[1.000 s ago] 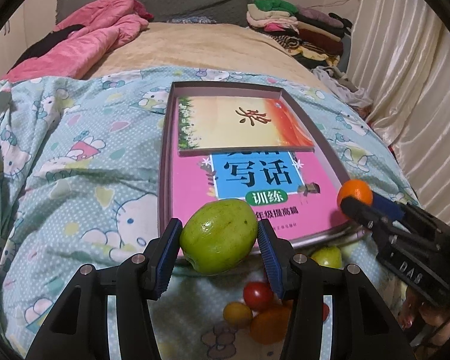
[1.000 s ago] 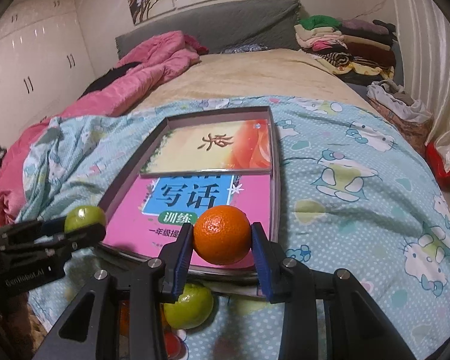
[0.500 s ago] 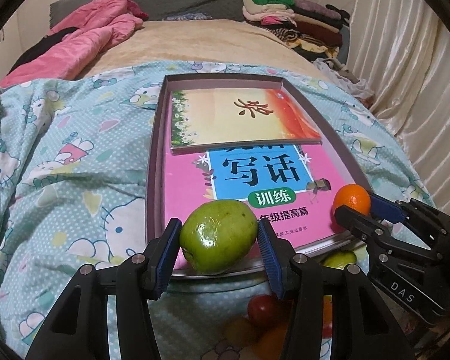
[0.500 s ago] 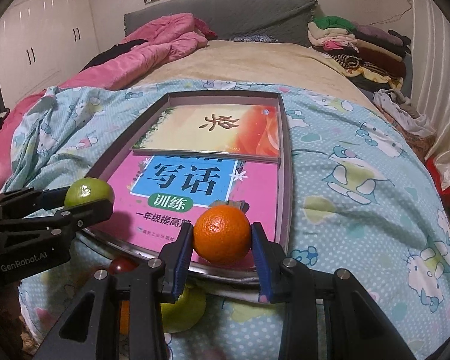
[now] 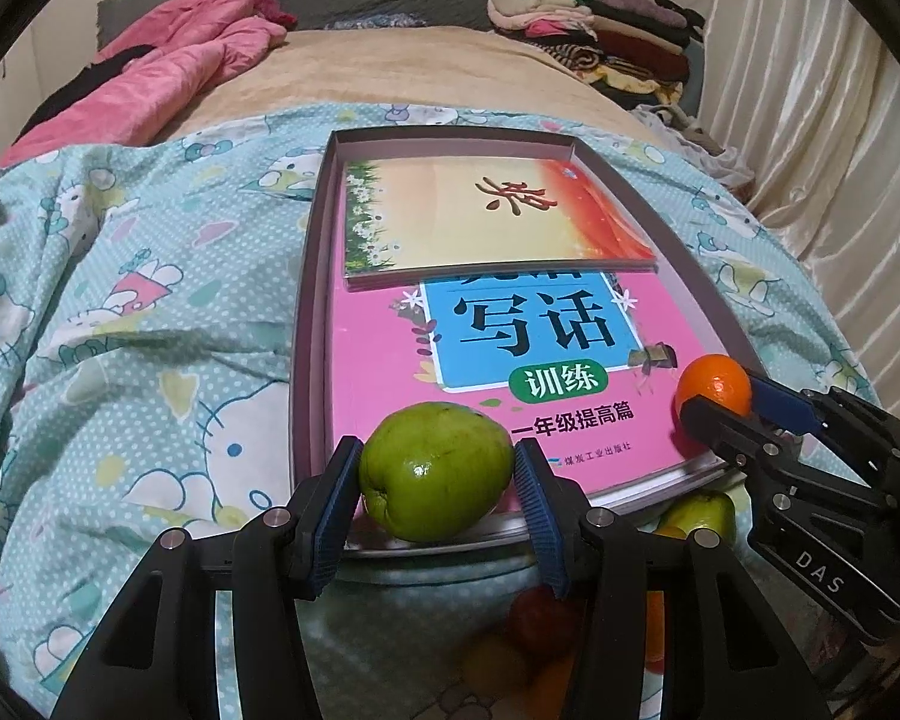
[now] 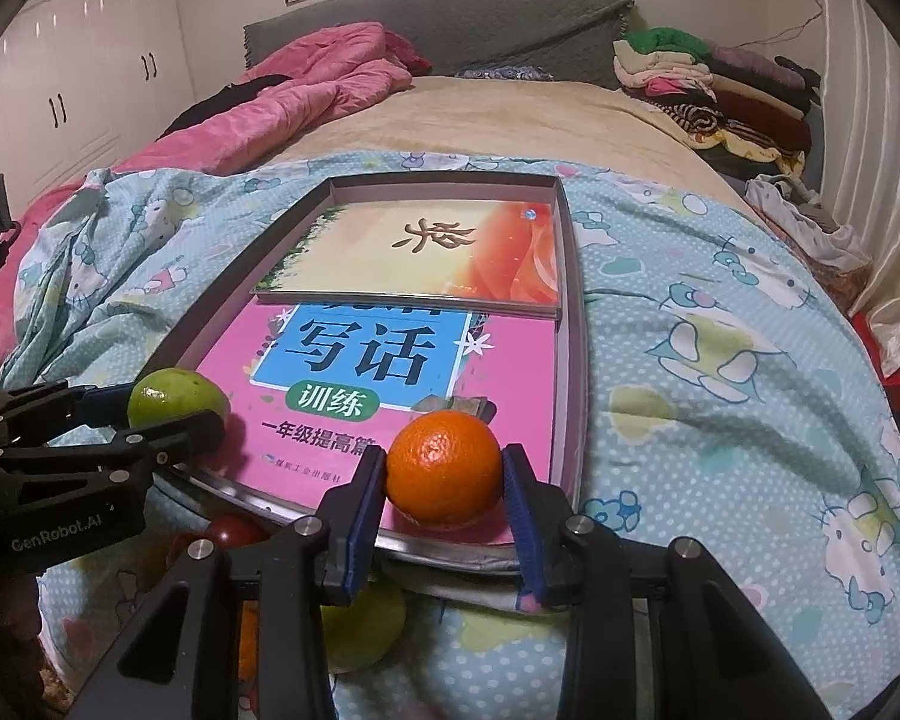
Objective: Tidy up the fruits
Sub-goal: 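Carry the guava with the left tool onto the tray while the right tool carries the orange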
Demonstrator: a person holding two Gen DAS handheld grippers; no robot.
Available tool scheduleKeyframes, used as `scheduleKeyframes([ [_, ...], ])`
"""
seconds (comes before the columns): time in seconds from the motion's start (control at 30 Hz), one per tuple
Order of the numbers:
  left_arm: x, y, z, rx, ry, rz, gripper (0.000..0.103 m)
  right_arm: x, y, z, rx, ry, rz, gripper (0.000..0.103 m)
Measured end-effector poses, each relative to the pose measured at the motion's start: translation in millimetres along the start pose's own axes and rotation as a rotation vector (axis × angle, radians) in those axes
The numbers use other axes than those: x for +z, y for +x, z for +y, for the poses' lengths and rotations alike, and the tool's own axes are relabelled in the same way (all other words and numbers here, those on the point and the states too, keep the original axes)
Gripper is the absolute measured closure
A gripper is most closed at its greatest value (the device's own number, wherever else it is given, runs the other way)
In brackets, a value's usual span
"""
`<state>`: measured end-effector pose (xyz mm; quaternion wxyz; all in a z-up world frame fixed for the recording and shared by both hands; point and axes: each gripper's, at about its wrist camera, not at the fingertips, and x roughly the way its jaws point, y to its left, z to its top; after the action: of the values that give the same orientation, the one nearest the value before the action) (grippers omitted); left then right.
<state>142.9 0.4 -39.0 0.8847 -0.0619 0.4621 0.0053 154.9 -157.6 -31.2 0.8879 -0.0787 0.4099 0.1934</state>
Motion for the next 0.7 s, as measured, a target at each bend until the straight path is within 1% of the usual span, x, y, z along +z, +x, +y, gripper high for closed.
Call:
scheduleKeyframes([
  [0.33,0,-1,1,-0.008,-0.005,-0.005,0.050,-1,0,-2,0.019,0.023,-0.022,0.063],
  [0.43,1,-5,-2,-0.009,0.006,-0.027,0.050,-1,0,-4,0.030,0.037,-0.026,0.062],
  [0.6,1,-7,-4,-0.005,0.020,-0.032,0.050,-1,-1,0,0.031,0.024,-0.031,0.058],
  [0.7,2,-10,-3,-0.022,0.003,-0.036,0.050,-1,-1,0,0.035,0.024,-0.033,0.057],
])
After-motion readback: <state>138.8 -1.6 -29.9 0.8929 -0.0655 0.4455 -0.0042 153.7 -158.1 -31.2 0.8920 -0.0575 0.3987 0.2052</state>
